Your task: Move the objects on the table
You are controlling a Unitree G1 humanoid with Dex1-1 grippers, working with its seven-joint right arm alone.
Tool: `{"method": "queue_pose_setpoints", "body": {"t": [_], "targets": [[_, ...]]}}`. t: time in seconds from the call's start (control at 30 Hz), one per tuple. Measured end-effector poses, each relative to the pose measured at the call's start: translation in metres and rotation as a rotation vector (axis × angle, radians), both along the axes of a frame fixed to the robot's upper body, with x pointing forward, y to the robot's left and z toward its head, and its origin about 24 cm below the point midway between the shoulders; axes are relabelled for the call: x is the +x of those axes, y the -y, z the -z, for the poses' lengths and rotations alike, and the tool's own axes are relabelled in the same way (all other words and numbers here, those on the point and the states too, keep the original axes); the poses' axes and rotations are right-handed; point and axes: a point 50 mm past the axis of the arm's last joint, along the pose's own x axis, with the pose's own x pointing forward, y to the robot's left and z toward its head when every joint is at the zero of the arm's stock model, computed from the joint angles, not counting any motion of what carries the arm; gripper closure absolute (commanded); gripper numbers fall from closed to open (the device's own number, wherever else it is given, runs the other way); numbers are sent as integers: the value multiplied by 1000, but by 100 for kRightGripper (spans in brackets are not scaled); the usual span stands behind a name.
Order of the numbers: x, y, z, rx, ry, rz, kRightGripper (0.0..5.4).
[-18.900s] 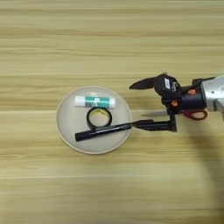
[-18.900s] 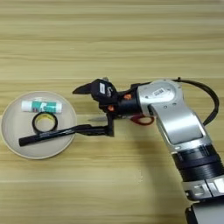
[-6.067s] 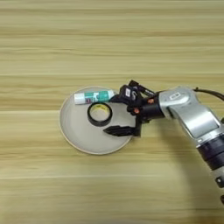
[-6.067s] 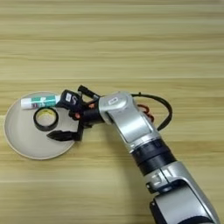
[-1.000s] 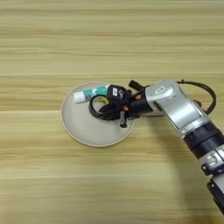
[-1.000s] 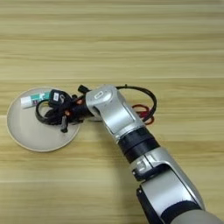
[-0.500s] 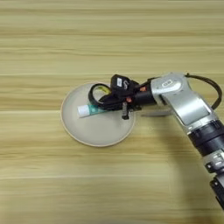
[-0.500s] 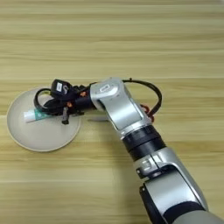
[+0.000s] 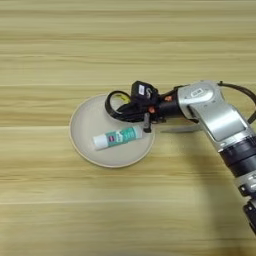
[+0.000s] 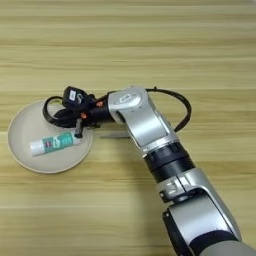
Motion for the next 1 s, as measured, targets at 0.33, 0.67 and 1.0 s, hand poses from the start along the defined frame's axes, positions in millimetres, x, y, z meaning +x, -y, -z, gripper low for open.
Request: {"method": "queue_pose_setpoints", "body": {"t": [0.33, 0.67, 1.0], "targets": [[11, 25, 7, -12, -22, 127, 487], [21, 73, 3, -21, -9, 302, 487], [19, 93, 11, -43, -36, 368, 487]]}}
